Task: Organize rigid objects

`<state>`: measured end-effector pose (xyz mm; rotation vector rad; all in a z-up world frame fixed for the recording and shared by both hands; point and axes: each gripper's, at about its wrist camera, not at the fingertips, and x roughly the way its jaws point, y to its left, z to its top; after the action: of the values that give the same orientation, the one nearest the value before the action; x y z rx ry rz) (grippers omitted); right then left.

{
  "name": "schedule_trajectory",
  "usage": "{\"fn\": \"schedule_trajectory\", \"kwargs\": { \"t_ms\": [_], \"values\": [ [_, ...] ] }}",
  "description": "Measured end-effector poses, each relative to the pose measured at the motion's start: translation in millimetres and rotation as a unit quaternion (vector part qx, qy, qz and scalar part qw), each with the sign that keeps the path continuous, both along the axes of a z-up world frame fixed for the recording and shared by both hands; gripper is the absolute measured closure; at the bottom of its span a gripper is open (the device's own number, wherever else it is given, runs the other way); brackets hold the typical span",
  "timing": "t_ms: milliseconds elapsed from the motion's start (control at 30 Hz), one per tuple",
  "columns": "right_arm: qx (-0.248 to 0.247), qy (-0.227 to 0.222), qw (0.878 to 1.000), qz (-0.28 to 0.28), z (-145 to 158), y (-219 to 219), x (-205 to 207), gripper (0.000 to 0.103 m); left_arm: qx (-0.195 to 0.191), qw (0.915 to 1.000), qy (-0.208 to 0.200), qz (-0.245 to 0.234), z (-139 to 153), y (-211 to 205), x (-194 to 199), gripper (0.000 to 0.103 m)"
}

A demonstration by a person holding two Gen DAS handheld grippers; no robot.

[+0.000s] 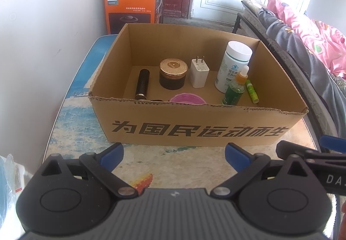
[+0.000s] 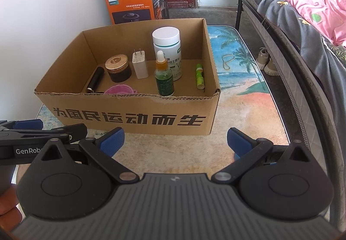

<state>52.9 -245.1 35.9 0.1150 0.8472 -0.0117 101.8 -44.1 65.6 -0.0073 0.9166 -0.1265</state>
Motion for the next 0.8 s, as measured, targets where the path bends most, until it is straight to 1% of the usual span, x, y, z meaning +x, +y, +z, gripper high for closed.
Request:
{"fn": "schedule_trajectory", "kwargs": {
  "t_ms": [800],
  "values": [
    [0.004, 0.006, 1.000, 0.006, -3.0, 1.9, 5.1, 0.001, 0.003, 0.9999, 0.005, 0.009, -1.3, 3.3, 0.7, 0.002]
  ]
}}
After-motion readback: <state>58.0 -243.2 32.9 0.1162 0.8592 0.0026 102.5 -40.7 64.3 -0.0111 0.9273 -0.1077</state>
